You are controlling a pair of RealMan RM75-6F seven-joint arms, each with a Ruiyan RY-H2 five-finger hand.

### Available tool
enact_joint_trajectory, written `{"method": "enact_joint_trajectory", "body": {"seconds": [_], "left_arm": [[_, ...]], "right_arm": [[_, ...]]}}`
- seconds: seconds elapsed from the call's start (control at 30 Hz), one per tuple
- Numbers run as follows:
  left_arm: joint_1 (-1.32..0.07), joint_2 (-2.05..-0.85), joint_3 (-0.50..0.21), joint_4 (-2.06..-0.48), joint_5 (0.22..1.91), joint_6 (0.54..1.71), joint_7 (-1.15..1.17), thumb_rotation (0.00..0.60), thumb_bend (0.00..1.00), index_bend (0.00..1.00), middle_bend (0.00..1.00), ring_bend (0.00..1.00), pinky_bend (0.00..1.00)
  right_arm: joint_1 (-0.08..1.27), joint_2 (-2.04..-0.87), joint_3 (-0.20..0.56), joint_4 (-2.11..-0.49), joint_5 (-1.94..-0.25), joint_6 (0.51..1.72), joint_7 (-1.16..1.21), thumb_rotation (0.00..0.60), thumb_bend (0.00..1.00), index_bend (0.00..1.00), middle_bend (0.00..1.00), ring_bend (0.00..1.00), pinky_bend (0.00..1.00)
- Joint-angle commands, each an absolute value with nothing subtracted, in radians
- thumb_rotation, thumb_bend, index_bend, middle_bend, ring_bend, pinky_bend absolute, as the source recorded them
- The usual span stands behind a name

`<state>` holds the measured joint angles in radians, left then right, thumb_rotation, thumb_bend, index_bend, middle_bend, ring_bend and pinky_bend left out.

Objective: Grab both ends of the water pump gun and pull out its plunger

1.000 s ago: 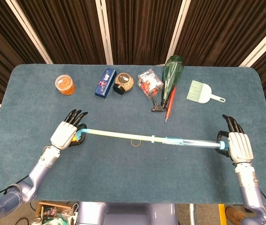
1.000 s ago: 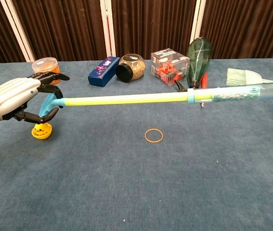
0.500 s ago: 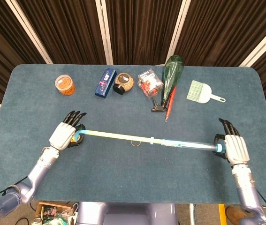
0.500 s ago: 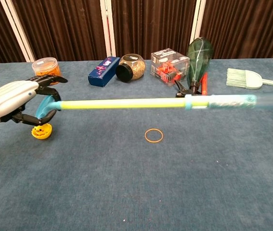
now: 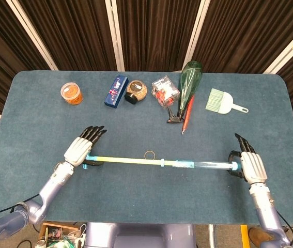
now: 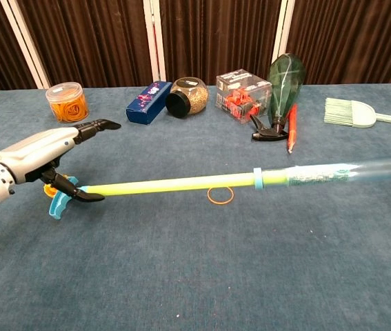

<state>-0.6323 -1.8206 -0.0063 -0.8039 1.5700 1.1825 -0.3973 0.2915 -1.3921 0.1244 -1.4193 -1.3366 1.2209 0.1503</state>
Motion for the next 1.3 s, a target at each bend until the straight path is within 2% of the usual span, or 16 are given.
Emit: {"method": "enact_joint_trajectory", "body": {"seconds": [0.03, 0.1, 0.13, 0.3, 0.47, 0.6, 0.8, 1.0, 1.13, 1.3], "left_arm": [[-0.641, -1.804, -0.007, -0.846, 1.562, 1.157, -0.402, 0.600, 0.01, 0.00, 0.00, 0.00, 0.02], [-0.643, -1.794, -0.007, -0.872, 1.560, 1.150, -0.409, 0.600, 0.00, 0.00, 0.00, 0.00, 0.02], [-0.644, -1.787, -0.008, -0.885, 1.560, 1.147, -0.412, 0.600, 0.00, 0.00, 0.00, 0.00, 0.02], [-0.652, -1.735, 0.002, -0.976, 1.565, 1.119, -0.456, 0.600, 0.00, 0.00, 0.00, 0.00, 0.02], [-0.695, -1.610, 0.036, -1.164, 1.574, 1.003, -0.578, 0.600, 0.00, 0.00, 0.00, 0.00, 0.02], [-0.725, -1.525, 0.043, -1.275, 1.583, 0.957, -0.609, 0.600, 0.00, 0.00, 0.00, 0.00, 0.02], [-0.721, -1.478, 0.042, -1.313, 1.575, 0.959, -0.561, 0.600, 0.00, 0.00, 0.00, 0.00, 0.02], [-0.691, -1.409, 0.057, -1.371, 1.590, 1.012, -0.529, 0.600, 0.00, 0.00, 0.00, 0.00, 0.02], [-0.637, -1.345, 0.057, -1.435, 1.598, 1.114, -0.493, 0.600, 0.00, 0.00, 0.00, 0.00, 0.02], [-0.510, -1.245, 0.078, -1.516, 1.606, 1.308, -0.274, 0.600, 0.00, 0.00, 0.00, 0.00, 0.02]], "right_arm": [[0.291, -1.391, 0.114, -1.415, -1.343, 1.212, 0.152, 0.600, 0.35, 0.12, 0.00, 0.00, 0.14], [0.290, -1.391, 0.109, -1.412, -1.354, 1.213, 0.156, 0.600, 0.33, 0.01, 0.00, 0.00, 0.14], [0.290, -1.390, 0.106, -1.409, -1.360, 1.214, 0.157, 0.599, 0.32, 0.00, 0.00, 0.00, 0.14], [0.285, -1.379, 0.089, -1.392, -1.392, 1.228, 0.147, 0.508, 0.28, 0.00, 0.00, 0.00, 0.14], [0.280, -1.342, 0.066, -1.412, -1.389, 1.201, 0.117, 0.494, 0.25, 0.00, 0.00, 0.00, 0.14], [0.275, -1.290, 0.043, -1.461, -1.399, 1.182, 0.110, 0.478, 0.24, 0.00, 0.00, 0.00, 0.14], [0.259, -1.155, 0.007, -1.620, -1.441, 1.167, 0.226, 0.461, 0.23, 0.00, 0.00, 0.00, 0.14], [0.256, -1.019, -0.023, -1.726, -1.489, 1.148, 0.357, 0.458, 0.22, 0.00, 0.00, 0.00, 0.14], [0.218, -0.989, -0.005, -1.743, -1.511, 1.257, 0.344, 0.457, 0.22, 0.00, 0.00, 0.00, 0.14], [0.129, -1.018, 0.043, -1.704, -1.518, 1.496, 0.107, 0.454, 0.22, 0.00, 0.00, 0.00, 0.14]]}}
